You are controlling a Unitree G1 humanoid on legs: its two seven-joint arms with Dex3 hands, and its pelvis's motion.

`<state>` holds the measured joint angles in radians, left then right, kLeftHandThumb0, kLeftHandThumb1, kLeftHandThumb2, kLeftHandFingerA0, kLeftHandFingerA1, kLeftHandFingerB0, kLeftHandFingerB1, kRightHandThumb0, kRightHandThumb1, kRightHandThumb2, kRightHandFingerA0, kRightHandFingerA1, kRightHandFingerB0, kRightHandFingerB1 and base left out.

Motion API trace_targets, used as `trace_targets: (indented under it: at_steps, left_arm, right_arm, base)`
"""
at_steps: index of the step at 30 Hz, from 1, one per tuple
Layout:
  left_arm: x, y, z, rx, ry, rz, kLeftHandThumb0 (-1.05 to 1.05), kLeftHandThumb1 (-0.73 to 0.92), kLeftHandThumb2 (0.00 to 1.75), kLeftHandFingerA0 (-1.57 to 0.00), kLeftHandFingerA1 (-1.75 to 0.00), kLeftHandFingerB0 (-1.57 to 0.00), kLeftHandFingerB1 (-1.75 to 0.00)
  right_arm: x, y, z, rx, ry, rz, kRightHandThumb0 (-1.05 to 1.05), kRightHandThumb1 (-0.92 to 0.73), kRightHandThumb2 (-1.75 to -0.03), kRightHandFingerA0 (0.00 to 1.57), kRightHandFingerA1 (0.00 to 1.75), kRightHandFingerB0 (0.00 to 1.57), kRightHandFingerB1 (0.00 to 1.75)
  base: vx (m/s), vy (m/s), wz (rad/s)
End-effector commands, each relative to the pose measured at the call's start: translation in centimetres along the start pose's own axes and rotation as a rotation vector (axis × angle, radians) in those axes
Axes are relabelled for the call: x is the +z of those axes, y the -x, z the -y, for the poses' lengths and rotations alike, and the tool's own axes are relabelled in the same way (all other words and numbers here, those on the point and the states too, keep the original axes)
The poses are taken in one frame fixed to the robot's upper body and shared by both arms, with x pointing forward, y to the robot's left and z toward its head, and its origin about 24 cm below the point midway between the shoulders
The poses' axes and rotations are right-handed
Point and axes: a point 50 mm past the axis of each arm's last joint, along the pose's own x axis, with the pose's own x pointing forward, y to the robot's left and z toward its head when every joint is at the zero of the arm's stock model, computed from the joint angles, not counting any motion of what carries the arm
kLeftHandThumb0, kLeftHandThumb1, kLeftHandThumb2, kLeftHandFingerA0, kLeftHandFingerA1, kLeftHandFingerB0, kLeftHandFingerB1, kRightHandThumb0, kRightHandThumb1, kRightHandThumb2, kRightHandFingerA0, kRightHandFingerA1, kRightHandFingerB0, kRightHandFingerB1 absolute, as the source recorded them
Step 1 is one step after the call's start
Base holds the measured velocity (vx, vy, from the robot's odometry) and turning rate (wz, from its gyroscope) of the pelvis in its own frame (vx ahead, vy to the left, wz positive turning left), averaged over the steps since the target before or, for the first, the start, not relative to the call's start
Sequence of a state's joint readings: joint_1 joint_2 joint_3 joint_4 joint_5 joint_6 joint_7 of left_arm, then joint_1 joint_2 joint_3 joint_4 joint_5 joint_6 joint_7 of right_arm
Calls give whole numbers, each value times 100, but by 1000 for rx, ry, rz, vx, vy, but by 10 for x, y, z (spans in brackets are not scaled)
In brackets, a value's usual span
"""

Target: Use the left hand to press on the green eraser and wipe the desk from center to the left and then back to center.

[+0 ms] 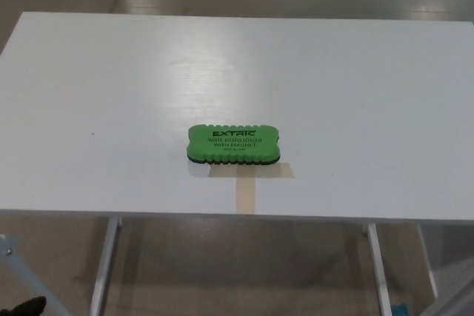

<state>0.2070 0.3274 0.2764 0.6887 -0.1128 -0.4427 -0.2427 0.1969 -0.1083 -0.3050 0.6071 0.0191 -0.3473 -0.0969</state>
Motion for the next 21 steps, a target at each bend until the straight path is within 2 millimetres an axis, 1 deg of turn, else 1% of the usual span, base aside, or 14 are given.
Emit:
trace_targets:
  at_steps: [1, 3, 5, 6, 8, 10, 11, 17, 18, 21]
  left_arm:
    - [7, 24, -2, -333, 13, -60, -27, 69, 60, -70, -47, -46, -42]
    - [11, 32, 4, -375, -9, -47, -27, 69, 60, -69, -46, -48, -42]
    - [14, 35, 9, -406, -26, -37, -27, 69, 60, -68, -46, -49, -42]
    - [19, 39, 16, -457, -41, -12, -25, 70, 60, -68, -46, -50, -43]
    - [24, 43, 22, -499, -51, 8, -25, 70, 60, -69, -46, -50, -44]
    - [31, 49, 33, -572, -80, 39, -25, 69, 60, -69, -47, -50, -46]
    - [32, 49, 34, -580, -82, 40, -25, 69, 60, -69, -47, -50, -46]
    - [57, 56, 58, -745, -145, 123, -22, 71, 60, -69, -48, -50, -47]
    - [67, 59, 70, -828, -151, 150, -23, 72, 62, -69, -48, -50, -49]
    - [76, 63, 81, -900, -149, 163, -25, 72, 60, -69, -48, -49, -48]
  right_arm:
    - [-4, 11, -3, 78, 27, 36, -25, -73, -61, 75, 52, 43, 40]
    - [-7, 13, -2, 84, 57, 27, -26, -73, -61, 75, 51, 43, 40]
    - [-9, 12, -2, 86, 67, 22, -26, -73, -61, 75, 51, 43, 40]
    - [-12, 13, -1, 89, 76, 19, -27, -73, -61, 75, 51, 43, 40]
    - [-13, 13, -1, 91, 85, 20, -27, -73, -61, 75, 51, 44, 40]
    - [-15, 14, 0, 89, 97, 16, -27, -72, -61, 76, 51, 44, 41]
    - [-15, 14, 0, 89, 98, 15, -27, -72, -61, 76, 51, 44, 41]
    - [-15, 12, -2, 95, 86, 26, -26, -72, -61, 78, 53, 47, 42]
    - [-15, 12, -2, 97, 69, 25, -26, -71, -61, 78, 53, 47, 42]
    - [-17, 13, -3, 99, 54, 23, -26, -71, -61, 78, 53, 47, 42]
  base:
    - [0, 0, 0]
    - [0, 0, 0]
    - [0, 0, 0]
    - [0, 0, 0]
    - [0, 0, 0]
    - [0, 0, 0]
    - [0, 0, 0]
    - [0, 0, 0]
    - [0, 0, 0]
    - [0, 0, 0]
